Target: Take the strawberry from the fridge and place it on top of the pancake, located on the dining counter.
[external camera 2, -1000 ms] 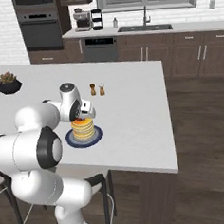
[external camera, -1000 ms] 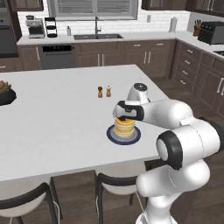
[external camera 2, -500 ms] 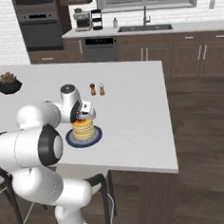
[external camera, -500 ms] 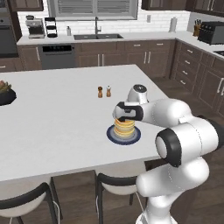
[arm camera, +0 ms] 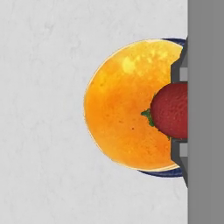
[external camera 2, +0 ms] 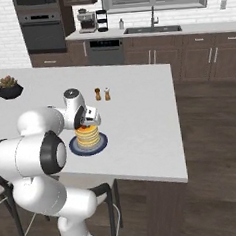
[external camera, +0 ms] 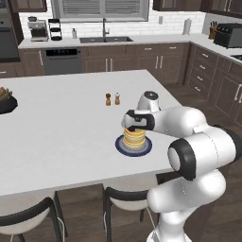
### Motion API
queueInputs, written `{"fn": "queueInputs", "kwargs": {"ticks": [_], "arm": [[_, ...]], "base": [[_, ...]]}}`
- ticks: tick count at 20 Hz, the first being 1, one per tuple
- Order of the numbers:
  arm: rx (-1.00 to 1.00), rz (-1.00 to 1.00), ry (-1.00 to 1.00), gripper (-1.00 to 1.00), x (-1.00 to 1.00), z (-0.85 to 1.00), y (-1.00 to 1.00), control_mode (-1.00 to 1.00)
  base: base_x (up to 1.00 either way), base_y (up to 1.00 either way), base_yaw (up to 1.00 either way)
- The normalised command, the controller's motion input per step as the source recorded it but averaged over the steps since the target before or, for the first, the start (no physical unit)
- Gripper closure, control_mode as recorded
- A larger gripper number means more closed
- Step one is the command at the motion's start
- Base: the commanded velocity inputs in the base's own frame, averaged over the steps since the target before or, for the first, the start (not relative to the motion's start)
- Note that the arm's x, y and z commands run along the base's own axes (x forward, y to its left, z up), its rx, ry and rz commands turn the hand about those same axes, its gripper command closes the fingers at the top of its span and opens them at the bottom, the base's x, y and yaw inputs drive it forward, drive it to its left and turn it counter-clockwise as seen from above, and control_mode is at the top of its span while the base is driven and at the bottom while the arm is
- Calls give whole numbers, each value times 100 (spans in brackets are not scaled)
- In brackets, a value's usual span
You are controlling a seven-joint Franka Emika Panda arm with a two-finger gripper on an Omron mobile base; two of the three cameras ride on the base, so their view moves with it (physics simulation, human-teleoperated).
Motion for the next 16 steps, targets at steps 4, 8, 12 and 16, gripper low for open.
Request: {"fn": "queueInputs", "kwargs": {"ticks": [4, 8, 12, 16], "arm": [[0, 0, 0, -100, 0, -5, 1, -100], [0, 0, -1, -100, 0, 8, 0, -100], [0, 0, -2, -100, 0, 40, 0, -100], [0, 0, -6, -100, -3, 54, 0, -100]], "base": [[0, 0, 0], [0, 0, 0], [0, 0, 0], [0, 0, 0]]}}
